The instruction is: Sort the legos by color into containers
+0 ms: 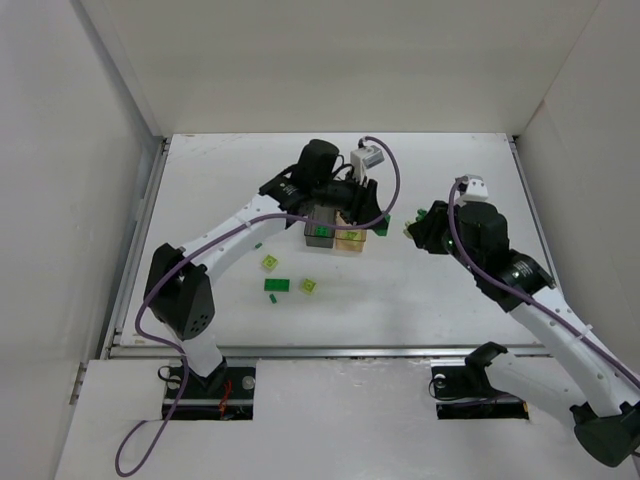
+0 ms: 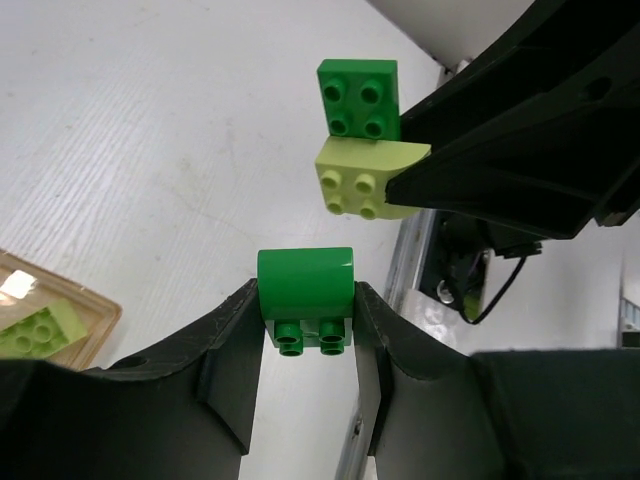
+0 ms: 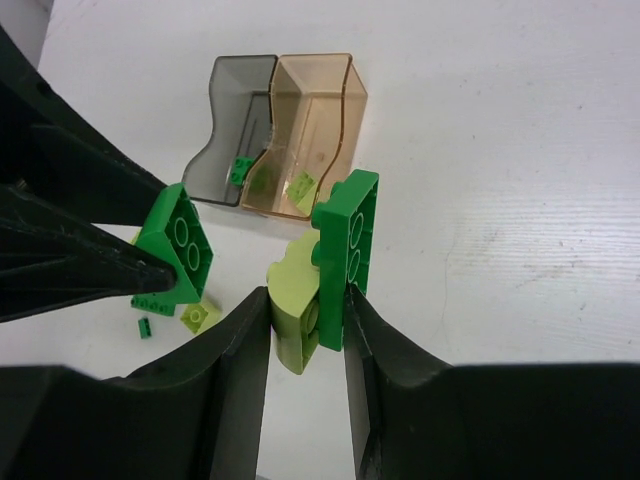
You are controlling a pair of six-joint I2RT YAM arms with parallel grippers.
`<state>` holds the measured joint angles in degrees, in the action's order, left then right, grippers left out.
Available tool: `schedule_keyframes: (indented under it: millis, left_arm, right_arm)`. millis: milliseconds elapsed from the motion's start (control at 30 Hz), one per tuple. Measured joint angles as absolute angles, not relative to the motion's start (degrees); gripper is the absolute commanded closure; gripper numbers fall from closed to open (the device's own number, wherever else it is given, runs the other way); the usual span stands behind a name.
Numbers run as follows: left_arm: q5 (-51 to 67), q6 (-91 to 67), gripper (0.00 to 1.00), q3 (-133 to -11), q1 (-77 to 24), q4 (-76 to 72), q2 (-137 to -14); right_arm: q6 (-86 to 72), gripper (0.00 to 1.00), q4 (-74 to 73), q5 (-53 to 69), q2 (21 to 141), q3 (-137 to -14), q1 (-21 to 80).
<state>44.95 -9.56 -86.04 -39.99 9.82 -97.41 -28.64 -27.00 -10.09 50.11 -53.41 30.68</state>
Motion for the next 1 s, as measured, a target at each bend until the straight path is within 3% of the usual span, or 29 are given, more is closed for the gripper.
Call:
schedule_keyframes:
  millis: [467, 733, 767, 867, 900, 1000]
  left_arm:
    - [22.5, 3.86, 0.98, -83.13, -29.82, 12.27, -99.0]
    - [19.4, 7.66, 0.62, -81.91, -28.6, 10.35, -106.34]
    - [19.33, 7.66, 0.53, -81.67, -28.58, 10.22, -106.91]
    - [18.92, 7.64, 0.43, -80.99, -28.27, 10.0, -107.74]
    - [18.76, 7.62, 0.35, -80.99, -28.1, 9.98, -107.96]
    - [18.48, 7.42, 0.29, -80.99, -27.88, 9.8, -108.18]
  right_arm:
    - [-29.17, 1.0, -24.71, -9.89, 54.78, -53.41, 30.68]
    - [-29.43, 1.0, -24.77, -9.23, 60.82, -53.49, 30.68]
    - [-29.5, 1.0, -25.04, -9.26, 61.49, -53.54, 30.68]
    - [-30.22, 1.0, -25.71, -9.39, 63.88, -53.54, 30.68]
    - [-30.37, 1.0, -25.98, -9.28, 64.53, -53.52, 30.68]
    - [-31.38, 1.0, -26.44, -9.1, 64.97, -52.9, 30.68]
